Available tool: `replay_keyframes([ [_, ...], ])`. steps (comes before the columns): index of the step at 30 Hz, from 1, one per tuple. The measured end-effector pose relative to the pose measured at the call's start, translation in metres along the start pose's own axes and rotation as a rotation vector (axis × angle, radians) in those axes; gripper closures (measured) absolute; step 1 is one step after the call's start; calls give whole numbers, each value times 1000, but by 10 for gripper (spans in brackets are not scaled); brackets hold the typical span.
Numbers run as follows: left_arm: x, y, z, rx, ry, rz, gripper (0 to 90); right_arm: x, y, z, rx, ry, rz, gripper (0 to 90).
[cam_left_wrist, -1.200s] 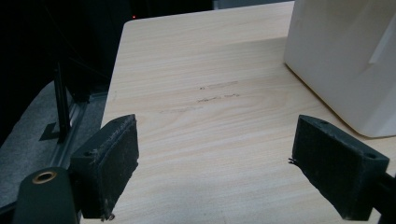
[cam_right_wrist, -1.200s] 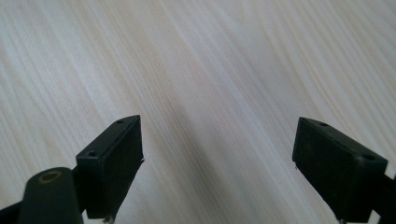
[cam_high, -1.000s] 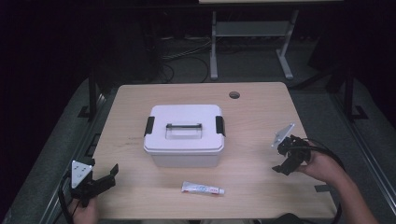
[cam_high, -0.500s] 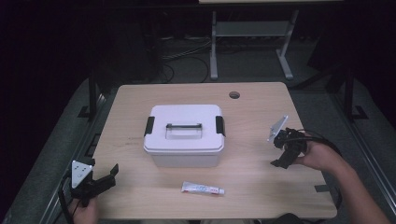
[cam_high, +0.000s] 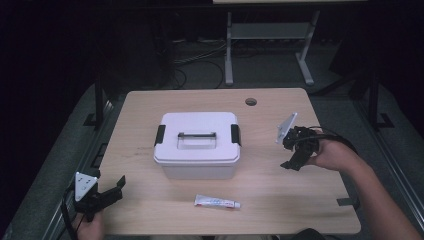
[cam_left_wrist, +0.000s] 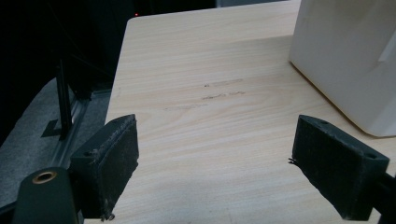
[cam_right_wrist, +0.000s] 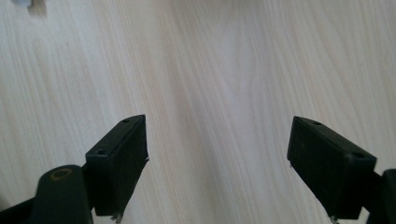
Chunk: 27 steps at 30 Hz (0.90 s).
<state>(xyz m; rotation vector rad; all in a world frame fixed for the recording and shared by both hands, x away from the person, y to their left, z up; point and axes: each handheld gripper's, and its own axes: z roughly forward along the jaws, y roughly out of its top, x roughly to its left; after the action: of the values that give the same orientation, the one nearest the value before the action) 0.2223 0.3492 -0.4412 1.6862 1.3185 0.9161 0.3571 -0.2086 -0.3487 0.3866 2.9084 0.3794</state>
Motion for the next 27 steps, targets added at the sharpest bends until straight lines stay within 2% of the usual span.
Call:
replay_keyframes([
  [5,1,0,0,-6,3,-4,140,-1,9,-5,0,-15,-6,182],
  [9,0,0,0,-6,2,1,141,-2,21,-13,-20,-17,-16,178],
  [15,-2,0,1,-4,-2,1,141,-1,37,-27,-45,-5,-29,171],
  [23,-2,0,0,-6,-4,6,140,1,61,-36,-38,3,-64,174],
  [27,0,-1,0,-8,-1,-8,141,2,72,-39,-34,7,-86,176],
])
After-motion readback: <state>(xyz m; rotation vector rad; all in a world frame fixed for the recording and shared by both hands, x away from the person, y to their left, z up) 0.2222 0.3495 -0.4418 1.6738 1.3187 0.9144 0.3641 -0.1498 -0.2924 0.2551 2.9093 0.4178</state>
